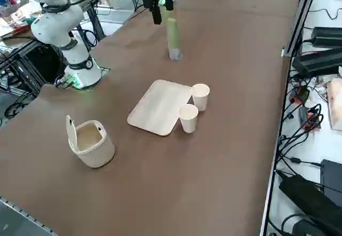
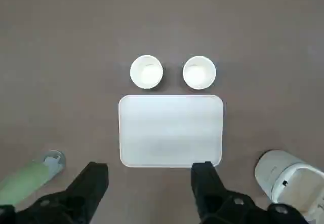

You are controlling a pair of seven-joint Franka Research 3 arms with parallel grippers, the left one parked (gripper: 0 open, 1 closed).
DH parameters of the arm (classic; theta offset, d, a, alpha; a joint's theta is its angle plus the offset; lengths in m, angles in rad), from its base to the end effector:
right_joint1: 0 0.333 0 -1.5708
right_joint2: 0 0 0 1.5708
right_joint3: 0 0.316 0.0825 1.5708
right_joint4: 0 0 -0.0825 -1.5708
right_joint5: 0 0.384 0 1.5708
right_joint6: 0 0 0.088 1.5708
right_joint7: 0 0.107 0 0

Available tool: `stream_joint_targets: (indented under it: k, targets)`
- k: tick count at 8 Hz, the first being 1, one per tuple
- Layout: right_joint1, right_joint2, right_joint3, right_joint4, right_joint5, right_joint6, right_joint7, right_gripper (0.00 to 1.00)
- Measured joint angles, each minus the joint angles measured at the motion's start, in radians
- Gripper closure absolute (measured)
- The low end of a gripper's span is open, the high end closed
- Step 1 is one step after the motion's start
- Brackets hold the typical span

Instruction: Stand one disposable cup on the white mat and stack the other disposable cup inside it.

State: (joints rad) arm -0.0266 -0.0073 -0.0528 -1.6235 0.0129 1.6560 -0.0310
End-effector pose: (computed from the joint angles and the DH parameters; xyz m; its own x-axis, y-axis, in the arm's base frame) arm 0.5581 -0.0432 0.6112 0.9980 -0.0494 0.0402 -0.0490 -0.9987 -0.0120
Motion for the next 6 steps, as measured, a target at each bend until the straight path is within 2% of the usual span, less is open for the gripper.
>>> stream_joint_targets:
  k: [6]
  targets:
    - [0.000, 0.023, 0.001, 0.001, 0.007, 0.033, 0.000, 0.00]
